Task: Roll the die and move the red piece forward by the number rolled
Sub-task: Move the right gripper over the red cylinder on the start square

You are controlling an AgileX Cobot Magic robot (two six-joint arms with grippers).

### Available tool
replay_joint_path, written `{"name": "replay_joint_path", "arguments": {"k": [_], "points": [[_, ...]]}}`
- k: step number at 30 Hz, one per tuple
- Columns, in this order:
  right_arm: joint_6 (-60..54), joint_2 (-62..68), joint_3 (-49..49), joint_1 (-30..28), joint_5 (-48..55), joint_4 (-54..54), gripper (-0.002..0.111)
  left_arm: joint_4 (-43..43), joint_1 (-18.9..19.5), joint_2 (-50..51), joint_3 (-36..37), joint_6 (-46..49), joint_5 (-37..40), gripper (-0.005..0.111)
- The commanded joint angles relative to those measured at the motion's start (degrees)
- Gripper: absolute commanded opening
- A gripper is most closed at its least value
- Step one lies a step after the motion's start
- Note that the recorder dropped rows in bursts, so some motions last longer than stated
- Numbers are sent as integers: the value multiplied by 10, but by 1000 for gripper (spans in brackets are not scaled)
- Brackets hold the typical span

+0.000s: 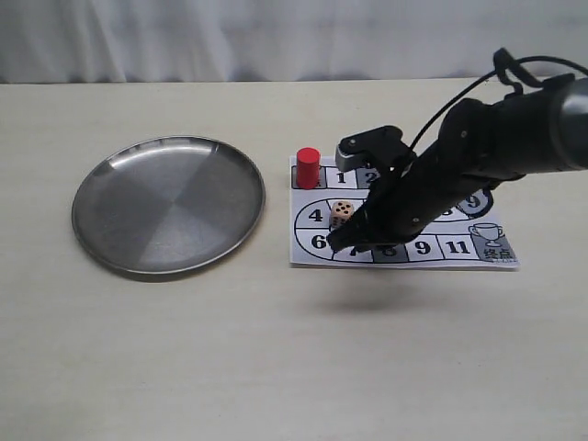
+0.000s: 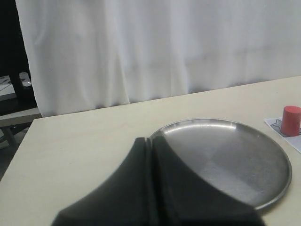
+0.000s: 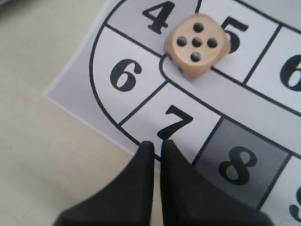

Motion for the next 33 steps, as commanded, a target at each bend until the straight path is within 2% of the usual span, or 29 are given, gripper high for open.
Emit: {"name": "replay_joint_path", "arguments": {"k": [1, 18, 30, 33], "points": [[-18, 17, 3, 0, -7, 11, 4, -1, -5, -1, 1, -1, -5, 0], [-18, 14, -1, 0, -2, 11, 4, -1, -5, -1, 1, -1, -5, 0], [-16, -58, -94, 0, 88, 30, 5, -1, -5, -1, 1, -1, -5, 0], [8, -57, -125, 0, 91, 30, 16, -1, -5, -1, 1, -1, -5, 0]]}}
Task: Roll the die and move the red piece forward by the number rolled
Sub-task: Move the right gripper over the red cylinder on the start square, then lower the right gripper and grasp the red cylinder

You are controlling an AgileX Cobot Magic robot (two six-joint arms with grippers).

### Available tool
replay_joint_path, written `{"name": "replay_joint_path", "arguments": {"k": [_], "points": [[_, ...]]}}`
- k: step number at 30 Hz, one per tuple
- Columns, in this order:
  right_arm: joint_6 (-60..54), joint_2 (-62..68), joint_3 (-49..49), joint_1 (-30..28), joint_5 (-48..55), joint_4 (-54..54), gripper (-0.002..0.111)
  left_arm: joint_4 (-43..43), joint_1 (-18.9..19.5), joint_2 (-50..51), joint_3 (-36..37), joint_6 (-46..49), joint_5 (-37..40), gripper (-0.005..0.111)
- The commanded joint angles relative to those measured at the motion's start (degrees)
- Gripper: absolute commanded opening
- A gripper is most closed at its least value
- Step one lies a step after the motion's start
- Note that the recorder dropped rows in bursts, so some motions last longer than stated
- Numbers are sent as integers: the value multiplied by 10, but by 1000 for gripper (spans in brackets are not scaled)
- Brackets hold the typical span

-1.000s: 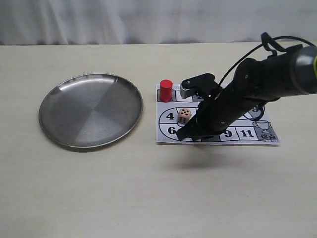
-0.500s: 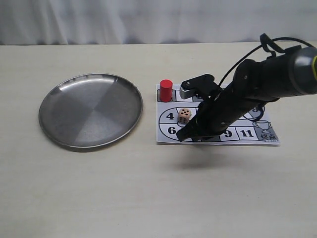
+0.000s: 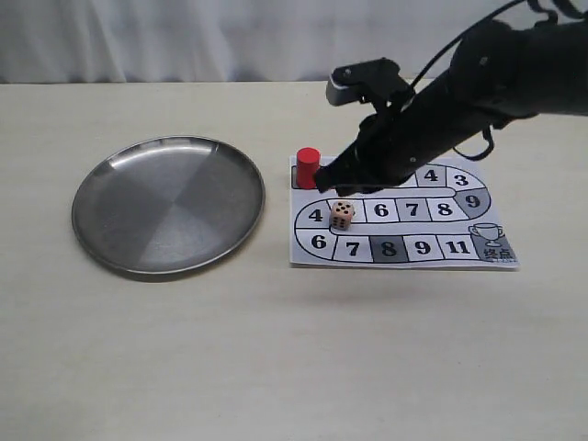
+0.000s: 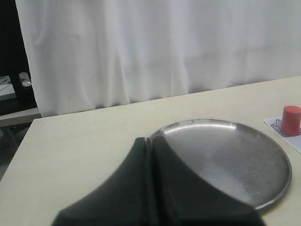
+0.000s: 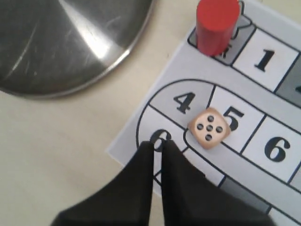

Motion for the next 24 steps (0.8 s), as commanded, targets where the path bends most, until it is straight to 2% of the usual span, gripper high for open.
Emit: {"name": "replay_joint_path", "arguments": {"k": [1, 6, 10, 13, 24], "points": [[31, -3, -39, 0, 7, 2, 22, -1, -5, -1, 1, -1, -5, 0], [14, 25, -69, 0, -17, 2, 62, -1, -5, -1, 1, -1, -5, 0], [-11, 72, -106, 5, -17, -1, 82, -1, -5, -1, 1, -1, -5, 0], [-36, 112, -141, 10, -22, -4, 87, -1, -5, -1, 1, -1, -5, 0], [-49, 228, -240, 10, -70, -54, 87, -1, -5, -1, 1, -1, -5, 0]]}}
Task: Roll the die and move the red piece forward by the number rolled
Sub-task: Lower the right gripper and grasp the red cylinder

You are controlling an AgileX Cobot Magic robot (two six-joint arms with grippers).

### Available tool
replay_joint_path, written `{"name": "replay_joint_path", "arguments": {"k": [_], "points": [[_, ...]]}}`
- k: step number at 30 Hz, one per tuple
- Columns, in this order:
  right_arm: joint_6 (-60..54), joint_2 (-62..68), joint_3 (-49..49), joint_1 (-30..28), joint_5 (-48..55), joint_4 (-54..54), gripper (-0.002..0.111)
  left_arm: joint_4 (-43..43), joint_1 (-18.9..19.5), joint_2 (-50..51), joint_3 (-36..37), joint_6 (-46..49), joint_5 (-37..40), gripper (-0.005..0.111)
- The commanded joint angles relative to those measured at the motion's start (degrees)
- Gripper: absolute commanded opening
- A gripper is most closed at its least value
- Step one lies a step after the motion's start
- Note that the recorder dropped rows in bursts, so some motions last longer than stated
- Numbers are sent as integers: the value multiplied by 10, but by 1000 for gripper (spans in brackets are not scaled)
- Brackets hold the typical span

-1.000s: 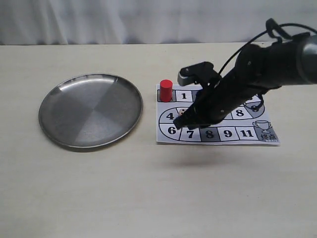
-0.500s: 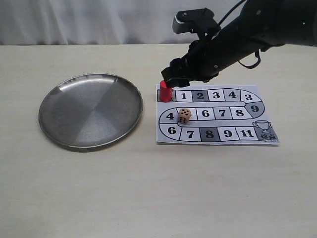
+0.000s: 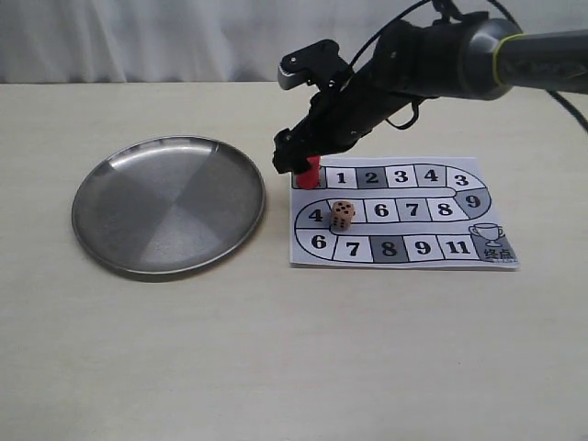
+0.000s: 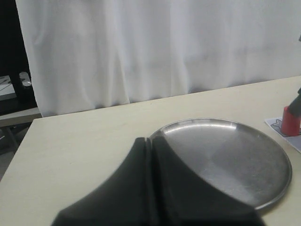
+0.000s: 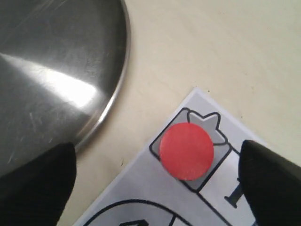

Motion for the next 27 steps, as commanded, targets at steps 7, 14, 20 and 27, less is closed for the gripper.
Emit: {"name": "replay_joint_path", "arguments": {"k": [7, 14, 20, 27], "points": [[-4, 59, -20, 0, -74, -11, 82, -1, -5, -1, 1, -1, -5, 0], [-6, 64, -20, 0, -75, -11, 35, -1, -5, -1, 1, -1, -5, 0], [-4, 64, -20, 0, -75, -6, 10, -1, -5, -1, 1, -1, -5, 0], [6, 55, -20, 0, -67, -4, 4, -1, -5, -1, 1, -1, -5, 0]]}}
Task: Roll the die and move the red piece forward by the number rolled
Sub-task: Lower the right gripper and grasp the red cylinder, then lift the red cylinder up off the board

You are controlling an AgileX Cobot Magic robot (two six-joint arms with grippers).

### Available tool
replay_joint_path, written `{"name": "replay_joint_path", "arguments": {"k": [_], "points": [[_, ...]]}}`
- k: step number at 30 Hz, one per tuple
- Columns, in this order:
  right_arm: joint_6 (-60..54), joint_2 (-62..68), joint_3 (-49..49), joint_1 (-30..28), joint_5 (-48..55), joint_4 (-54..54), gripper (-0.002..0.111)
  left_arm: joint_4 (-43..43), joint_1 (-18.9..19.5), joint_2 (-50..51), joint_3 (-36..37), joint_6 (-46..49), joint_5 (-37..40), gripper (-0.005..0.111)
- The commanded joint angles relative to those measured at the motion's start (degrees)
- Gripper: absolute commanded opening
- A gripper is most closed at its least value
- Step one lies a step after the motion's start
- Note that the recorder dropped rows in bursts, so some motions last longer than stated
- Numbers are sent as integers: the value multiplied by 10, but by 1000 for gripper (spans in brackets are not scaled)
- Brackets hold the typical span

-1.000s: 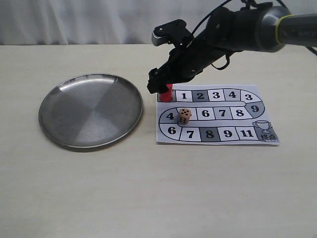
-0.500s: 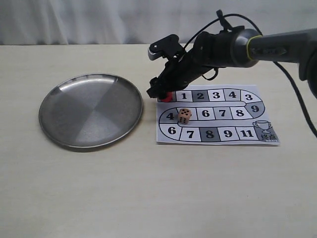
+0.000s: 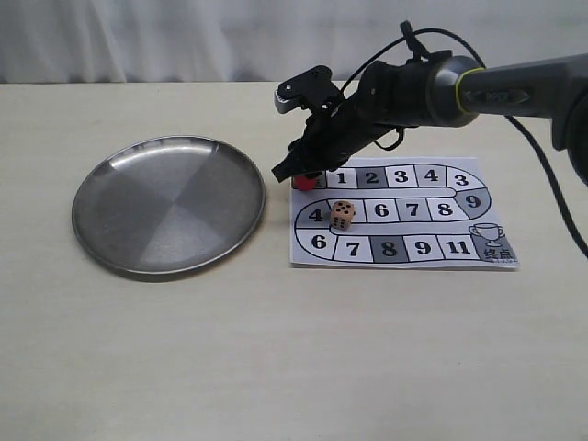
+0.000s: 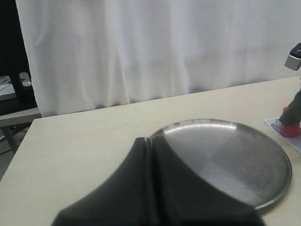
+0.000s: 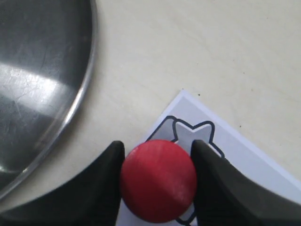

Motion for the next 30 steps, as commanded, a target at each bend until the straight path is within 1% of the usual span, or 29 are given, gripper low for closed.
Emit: {"name": "replay_joint_path", "arguments": {"k": [1, 10, 13, 17, 21, 27, 30], "points": [[11, -16, -5, 0, 2, 1, 4, -1, -5, -1, 1, -1, -5, 0], [19, -140, -5, -25, -2, -12, 4, -1, -5, -1, 1, -1, -5, 0], [37, -157, -5, -38, 3, -14, 4, -1, -5, -1, 1, -1, -5, 0], [44, -146, 4, -49, 9, -20, 4, -1, -5, -1, 1, -1, -5, 0], [45, -107, 25, -57, 10, -27, 4, -1, -5, -1, 1, -1, -5, 0], [45, -28, 36, -57, 10, -29, 4, -1, -5, -1, 1, -1, -5, 0], [45, -19, 36, -57, 12, -29, 4, -1, -5, -1, 1, -1, -5, 0]]}}
